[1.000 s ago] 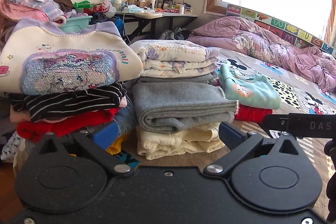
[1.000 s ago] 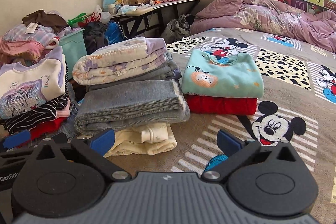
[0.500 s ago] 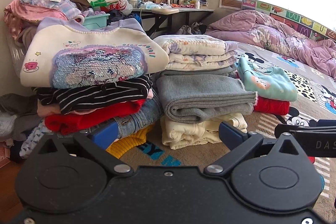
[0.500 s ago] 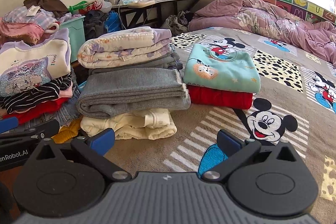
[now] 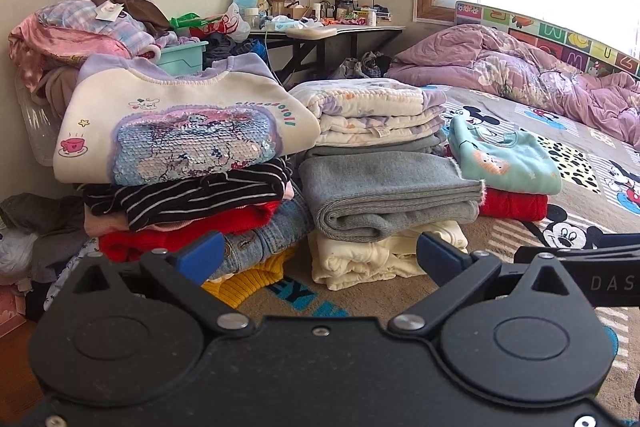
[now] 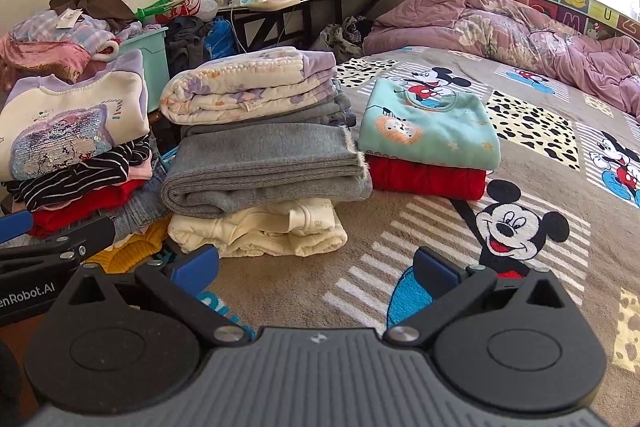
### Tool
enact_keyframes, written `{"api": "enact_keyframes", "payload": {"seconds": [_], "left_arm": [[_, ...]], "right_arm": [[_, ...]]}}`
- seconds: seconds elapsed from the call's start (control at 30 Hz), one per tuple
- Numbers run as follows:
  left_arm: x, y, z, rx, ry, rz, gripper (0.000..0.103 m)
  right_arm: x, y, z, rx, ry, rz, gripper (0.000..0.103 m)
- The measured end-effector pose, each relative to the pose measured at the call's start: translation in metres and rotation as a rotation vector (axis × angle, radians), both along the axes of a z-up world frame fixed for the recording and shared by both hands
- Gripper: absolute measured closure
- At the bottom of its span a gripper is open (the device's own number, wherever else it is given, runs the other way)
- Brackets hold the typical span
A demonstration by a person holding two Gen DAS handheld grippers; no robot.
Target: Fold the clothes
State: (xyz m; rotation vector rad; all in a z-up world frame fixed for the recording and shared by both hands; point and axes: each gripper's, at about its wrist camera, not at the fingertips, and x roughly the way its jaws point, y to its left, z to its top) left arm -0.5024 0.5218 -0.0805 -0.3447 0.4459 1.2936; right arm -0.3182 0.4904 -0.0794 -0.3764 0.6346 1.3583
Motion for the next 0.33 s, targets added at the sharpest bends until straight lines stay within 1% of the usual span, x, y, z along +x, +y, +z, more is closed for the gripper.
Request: {"api": "enact_keyframes", "payload": {"seconds": [0.13, 0.23, 0.33], "left_arm": [[-0.0014, 0.0003, -0.0008, -0.006, -0.006, 0.003, 0.000], [-0.0052, 0.0005, 0.0005, -0.012, -0.029, 0.002, 0.000], [-0.0047, -0.0003, 0.0002, -0.005, -0.019, -0.003, 0.000]], "right_arm": [[-0.0006, -0.0023, -0.0006, -0.008, 0.005, -0.003, 0.000], [-0.0011, -0.0036, -0.0007, -0.008, 0.008, -0.001, 0.000], [-0.0025, -0.0041, 0.0005, -0.007, 0.010, -0.001, 0.000]]}}
